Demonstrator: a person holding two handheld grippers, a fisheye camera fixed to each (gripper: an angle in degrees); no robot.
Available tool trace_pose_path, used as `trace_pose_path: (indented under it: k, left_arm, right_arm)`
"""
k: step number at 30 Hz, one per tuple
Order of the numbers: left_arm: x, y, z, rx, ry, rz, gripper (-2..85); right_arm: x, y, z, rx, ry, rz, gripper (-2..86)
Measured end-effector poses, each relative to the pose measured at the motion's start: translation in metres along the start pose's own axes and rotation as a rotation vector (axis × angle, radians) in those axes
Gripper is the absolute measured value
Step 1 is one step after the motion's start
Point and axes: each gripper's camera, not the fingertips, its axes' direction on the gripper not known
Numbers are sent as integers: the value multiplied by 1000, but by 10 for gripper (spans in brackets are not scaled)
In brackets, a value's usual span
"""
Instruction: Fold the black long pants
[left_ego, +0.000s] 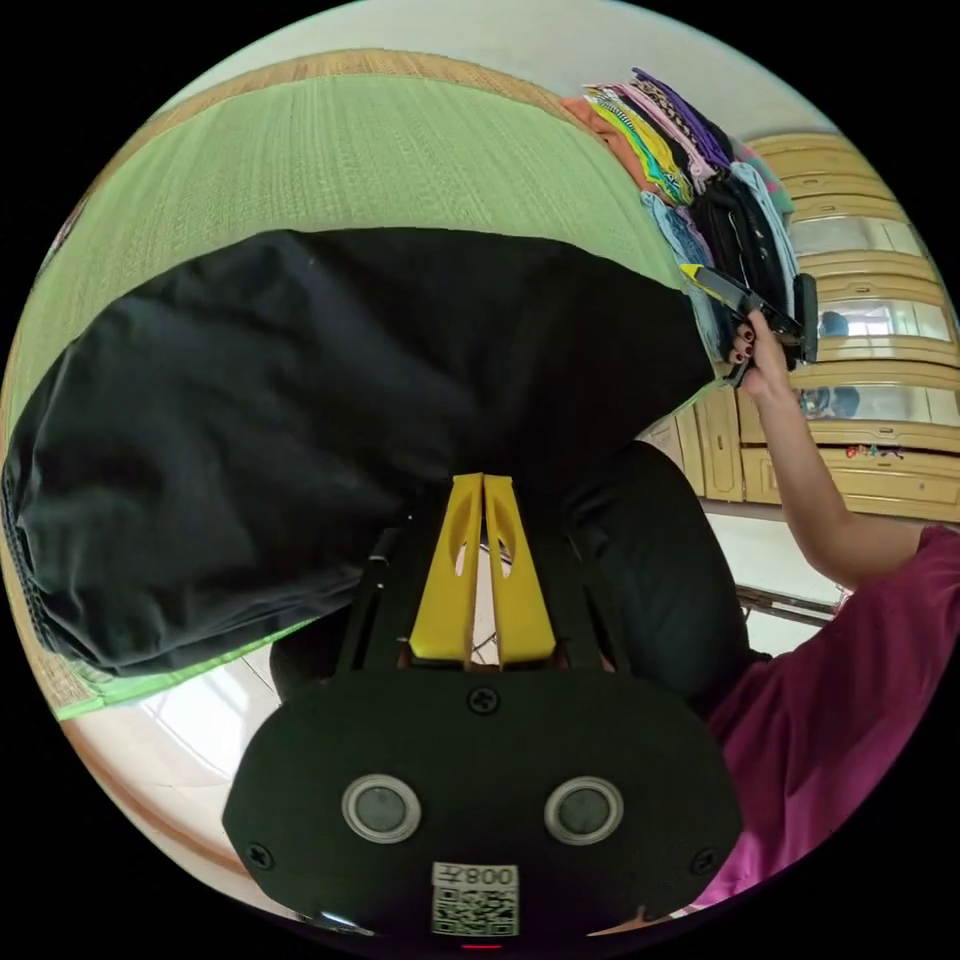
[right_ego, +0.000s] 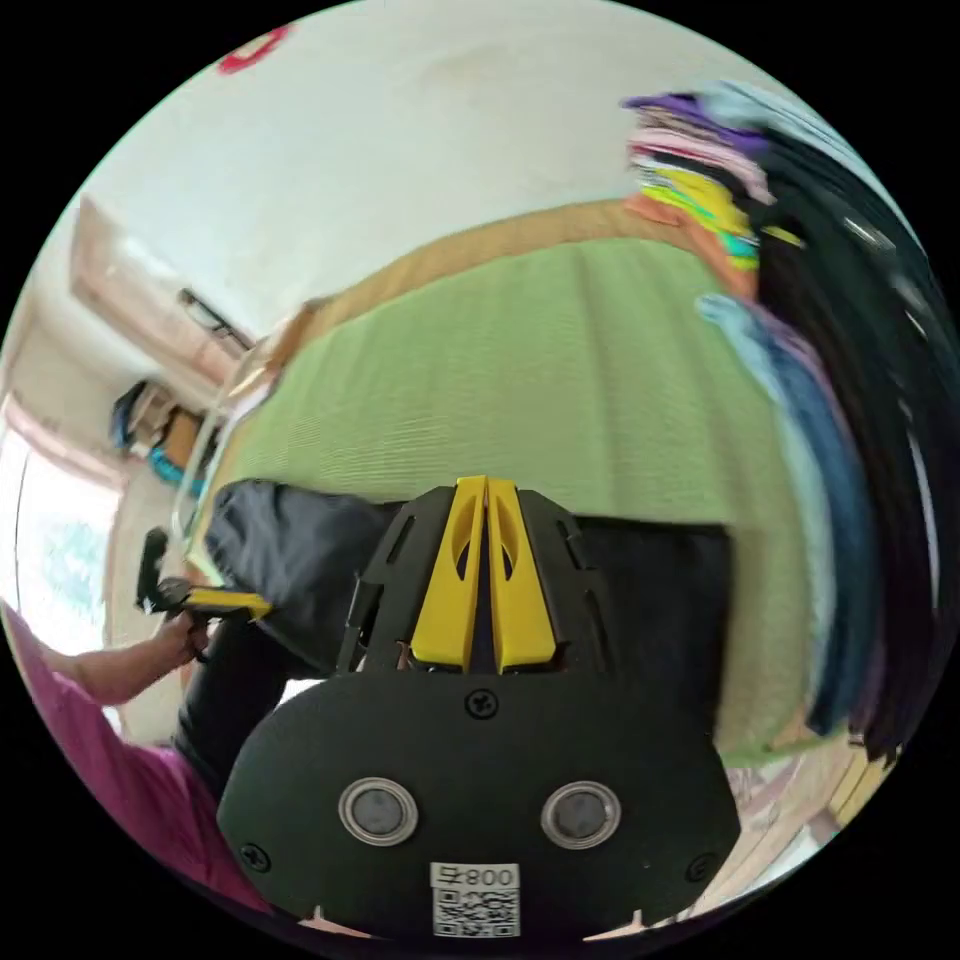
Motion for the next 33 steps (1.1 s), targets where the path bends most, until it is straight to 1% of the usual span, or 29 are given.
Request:
trace_pose_path:
  k: [1, 2, 4, 5, 7, 10, 11, 13, 15, 17, 20, 23, 28, 30, 33]
  left_arm:
    - [-4, 4, -9, 12, -3, -3, 0]
    - [-14, 10, -27, 33, 3, -7, 0]
    - [-34, 17, -55, 74, 20, -27, 0]
    - [-49, 21, -76, 112, 32, -42, 0]
    - [-72, 26, -106, 156, 47, -60, 0]
    - [-108, 35, -150, 211, 39, -84, 0]
    - [-121, 38, -165, 226, 35, -94, 0]
    - [-141, 42, -187, 249, 45, -109, 1]
    - [-163, 47, -213, 277, 57, -124, 1]
    - [-175, 49, -232, 299, 63, -121, 1]
    - [-189, 47, -265, 348, 80, -98, 2]
    - [-196, 32, -293, 375, 95, -52, 3]
    - [-196, 6, -324, 331, 26, 2, 12]
    - [-199, 4, -336, 286, -29, 0, 23]
    - [-204, 11, -354, 251, -38, 17, 42]
  right_arm:
    - [-33, -9, 6, -6, -90, -80, 12]
    - [-52, -14, 11, -16, -132, -120, 15]
    - [-128, -34, 40, -96, -254, -280, 32]
    - [-147, -40, 49, -123, -271, -311, 38]
    - [-214, -61, 87, -204, -287, -423, 56]
    - [-276, -88, 132, -308, -352, -500, 65]
    - [-287, -93, 142, -330, -351, -514, 65]
    - [-320, -105, 177, -441, -343, -552, 59]
    - [-336, -106, 191, -504, -382, -572, 47]
    - [-345, -103, 185, -482, -385, -593, 30]
    - [-352, -93, 163, -410, -453, -595, 16]
    - [-362, -83, 165, -439, -459, -598, 10]
    - [-385, -71, 173, -461, -401, -622, 8]
    - [-389, -73, 175, -462, -410, -606, 9]
    - [-395, -79, 174, -455, -424, -592, 11]
